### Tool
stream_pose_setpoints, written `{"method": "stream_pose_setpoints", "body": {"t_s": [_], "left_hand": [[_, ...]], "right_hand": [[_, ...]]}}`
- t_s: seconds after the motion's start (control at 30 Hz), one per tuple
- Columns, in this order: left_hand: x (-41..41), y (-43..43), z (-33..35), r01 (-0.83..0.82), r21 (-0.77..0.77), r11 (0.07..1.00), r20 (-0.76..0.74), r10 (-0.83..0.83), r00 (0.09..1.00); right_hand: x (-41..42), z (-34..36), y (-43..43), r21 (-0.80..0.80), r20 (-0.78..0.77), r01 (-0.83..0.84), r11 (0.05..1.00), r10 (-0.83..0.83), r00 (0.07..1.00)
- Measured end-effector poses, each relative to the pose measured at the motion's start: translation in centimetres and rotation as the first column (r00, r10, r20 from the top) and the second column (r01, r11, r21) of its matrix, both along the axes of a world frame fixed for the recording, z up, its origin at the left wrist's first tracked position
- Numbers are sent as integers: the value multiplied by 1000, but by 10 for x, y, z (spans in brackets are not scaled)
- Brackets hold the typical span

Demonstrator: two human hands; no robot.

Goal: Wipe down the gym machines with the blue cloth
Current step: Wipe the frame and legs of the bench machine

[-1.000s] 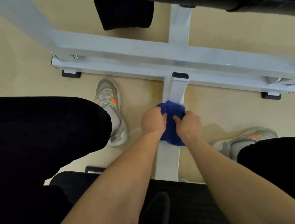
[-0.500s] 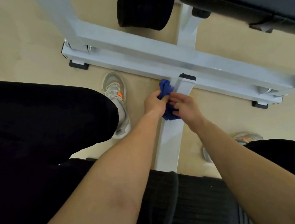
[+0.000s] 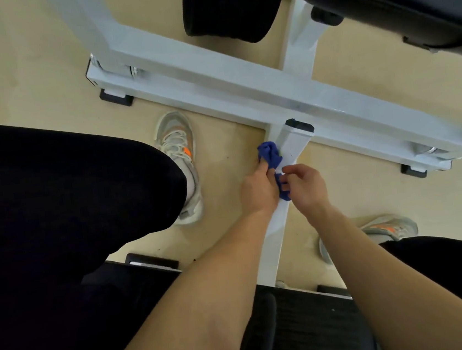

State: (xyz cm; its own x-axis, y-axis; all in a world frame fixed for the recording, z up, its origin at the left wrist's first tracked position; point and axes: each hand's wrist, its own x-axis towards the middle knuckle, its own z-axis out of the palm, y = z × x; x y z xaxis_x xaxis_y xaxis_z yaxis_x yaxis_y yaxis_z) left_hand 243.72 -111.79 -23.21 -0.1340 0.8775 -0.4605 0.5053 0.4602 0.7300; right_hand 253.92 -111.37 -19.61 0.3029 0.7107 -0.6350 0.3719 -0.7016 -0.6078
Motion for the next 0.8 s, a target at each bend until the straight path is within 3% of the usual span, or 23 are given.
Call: {"method": "stream_pose_setpoints", "body": {"t_s": [0.2,0.4,0.53,0.67,0.8], "left_hand": [[-8,49,-2,26,-116,993,65,-19,998],[-28,-25,5,124,-281,952,-51,-143,988],[-39,-50,6,166,-368,915,13,-173,985],[-33,-25,8,127,-316,940,29,-124,992],[-19,14,6,123,-230,965,-27,-133,991]], "right_hand": [[6,2,-4,2,50,-72,997,72,996],[14,10,-17,-104,6,-190,976,191,982],[10,9,-35,-124,17,-184,975,187,982],[15,1,-52,-165,61,-245,955,258,964],[35,-10,-44,-163,102,-185,969,203,974]]}}
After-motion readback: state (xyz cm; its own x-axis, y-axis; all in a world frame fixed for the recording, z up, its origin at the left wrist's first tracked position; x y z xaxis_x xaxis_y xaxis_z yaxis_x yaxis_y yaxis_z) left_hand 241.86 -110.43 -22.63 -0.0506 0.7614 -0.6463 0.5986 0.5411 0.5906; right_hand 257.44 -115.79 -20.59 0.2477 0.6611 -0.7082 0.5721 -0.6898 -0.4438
